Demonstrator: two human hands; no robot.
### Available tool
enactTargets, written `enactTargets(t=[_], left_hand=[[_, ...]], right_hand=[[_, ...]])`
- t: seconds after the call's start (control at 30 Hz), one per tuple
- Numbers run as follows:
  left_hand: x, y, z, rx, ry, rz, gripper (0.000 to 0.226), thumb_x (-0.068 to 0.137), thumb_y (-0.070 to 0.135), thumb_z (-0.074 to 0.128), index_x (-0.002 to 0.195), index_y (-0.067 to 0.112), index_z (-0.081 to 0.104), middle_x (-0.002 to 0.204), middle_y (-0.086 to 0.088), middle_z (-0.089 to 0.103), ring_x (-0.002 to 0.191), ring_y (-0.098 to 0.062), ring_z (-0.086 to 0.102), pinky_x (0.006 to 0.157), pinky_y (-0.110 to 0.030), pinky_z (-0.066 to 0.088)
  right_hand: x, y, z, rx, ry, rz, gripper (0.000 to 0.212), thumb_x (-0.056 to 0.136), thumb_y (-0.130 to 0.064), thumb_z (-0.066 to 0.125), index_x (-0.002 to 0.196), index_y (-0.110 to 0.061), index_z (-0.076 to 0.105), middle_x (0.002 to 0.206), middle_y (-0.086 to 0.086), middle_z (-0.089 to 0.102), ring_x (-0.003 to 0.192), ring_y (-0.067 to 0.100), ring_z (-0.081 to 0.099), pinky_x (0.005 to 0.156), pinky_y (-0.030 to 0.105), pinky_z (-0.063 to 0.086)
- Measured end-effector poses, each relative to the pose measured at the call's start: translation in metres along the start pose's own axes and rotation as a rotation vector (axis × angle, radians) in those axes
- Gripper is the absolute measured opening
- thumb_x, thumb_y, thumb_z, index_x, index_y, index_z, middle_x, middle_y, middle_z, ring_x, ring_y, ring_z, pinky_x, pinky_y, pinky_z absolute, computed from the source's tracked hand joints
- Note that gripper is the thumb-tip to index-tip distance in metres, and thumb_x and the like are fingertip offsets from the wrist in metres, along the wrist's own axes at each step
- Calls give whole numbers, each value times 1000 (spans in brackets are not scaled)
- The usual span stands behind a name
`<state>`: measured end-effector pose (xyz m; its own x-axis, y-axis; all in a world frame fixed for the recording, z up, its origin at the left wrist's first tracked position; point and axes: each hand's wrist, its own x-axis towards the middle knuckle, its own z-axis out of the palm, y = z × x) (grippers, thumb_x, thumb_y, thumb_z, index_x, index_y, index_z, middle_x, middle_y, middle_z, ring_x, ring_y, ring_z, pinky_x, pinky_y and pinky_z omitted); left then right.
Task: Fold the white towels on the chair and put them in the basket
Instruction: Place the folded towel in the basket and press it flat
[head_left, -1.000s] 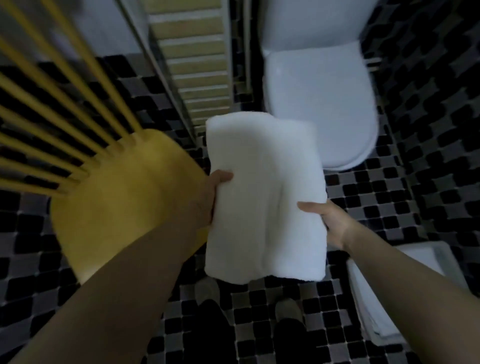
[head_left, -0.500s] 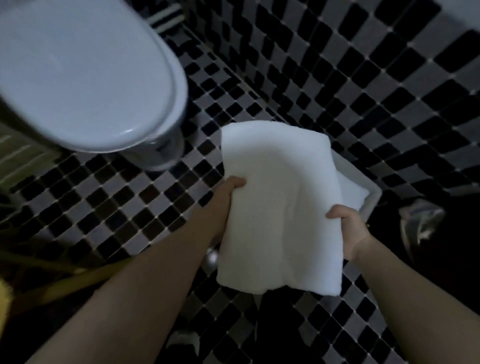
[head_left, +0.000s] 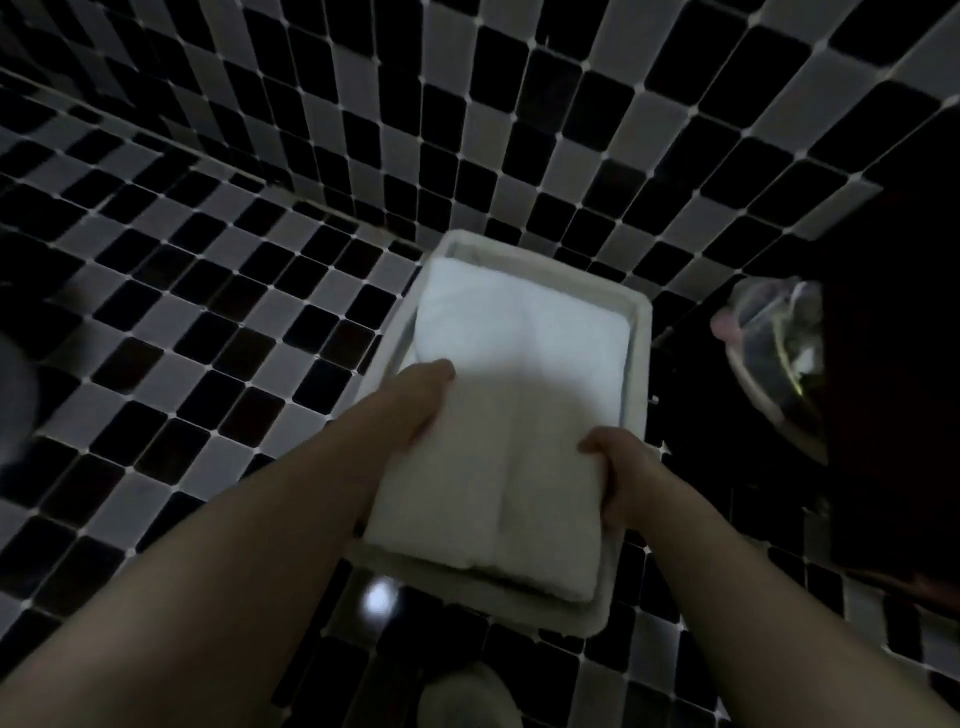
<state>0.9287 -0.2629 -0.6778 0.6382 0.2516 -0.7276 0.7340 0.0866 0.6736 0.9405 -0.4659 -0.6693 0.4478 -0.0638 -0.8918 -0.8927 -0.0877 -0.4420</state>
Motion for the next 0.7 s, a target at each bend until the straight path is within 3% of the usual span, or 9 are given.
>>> enactTargets(t=[0.07,0.17,0.23,0.27,0.33,0.4,0.53,0.63,0.7], left_hand=[[20,-10,7,343,65,18,31,97,9,37,120,-4,52,123,-21,56,113,-34,54,92,-35,42],[45,-8,6,349,181,73,45,90,9,41,134,-1,42,131,-21,52,118,-37,52,96,-37,45],[52,4,10,239,224,153,60,83,16,43,142,14,32,135,-15,51,120,-35,51,101,-41,44],[55,10,11,224,207,163,61,84,18,44,143,14,29,137,-14,48,122,-34,49,104,-40,41],[64,19,12,206,227,178,57,89,29,45,141,9,32,138,-14,47,123,-33,47,100,-34,39],[73,22,12,224,220,189,61,87,45,53,134,9,42,132,-11,53,119,-30,52,90,-30,40],[91,19,15,270,240,276,69,81,47,63,134,9,43,131,-9,55,119,-28,53,93,-30,42],[94,42,25,313,248,389,55,90,41,53,131,4,46,131,-15,54,121,-30,51,96,-31,40],[97,60,25,263,247,342,53,95,39,45,128,-2,48,129,-20,54,120,-33,50,95,-33,40]], right_hand=[[17,0,2,-46,44,8,9,78,-9,48,81,-5,56,78,14,56,70,30,53,72,38,46],[32,-14,3,89,57,-119,13,83,-14,49,73,-11,56,70,8,53,63,25,49,66,30,43],[46,-28,5,112,92,-233,15,88,-24,51,86,-12,60,78,7,57,68,22,53,65,30,43],[54,-33,7,96,122,-272,25,85,-32,56,100,-12,61,90,7,61,77,23,57,69,30,47],[70,-41,10,65,184,-334,66,74,-43,66,128,-10,48,117,8,59,100,25,59,86,36,51],[77,-47,12,-36,253,-414,78,74,-43,69,138,-10,37,126,9,56,109,28,58,96,43,49],[79,-58,19,-328,354,-516,73,80,-35,66,140,-11,32,129,11,54,111,30,56,94,43,50],[77,-73,29,-280,389,-680,61,85,-21,60,139,-14,31,124,9,51,109,27,52,93,43,48],[76,-85,31,-292,436,-722,52,89,-20,54,136,-11,33,124,11,51,110,28,52,93,44,47]])
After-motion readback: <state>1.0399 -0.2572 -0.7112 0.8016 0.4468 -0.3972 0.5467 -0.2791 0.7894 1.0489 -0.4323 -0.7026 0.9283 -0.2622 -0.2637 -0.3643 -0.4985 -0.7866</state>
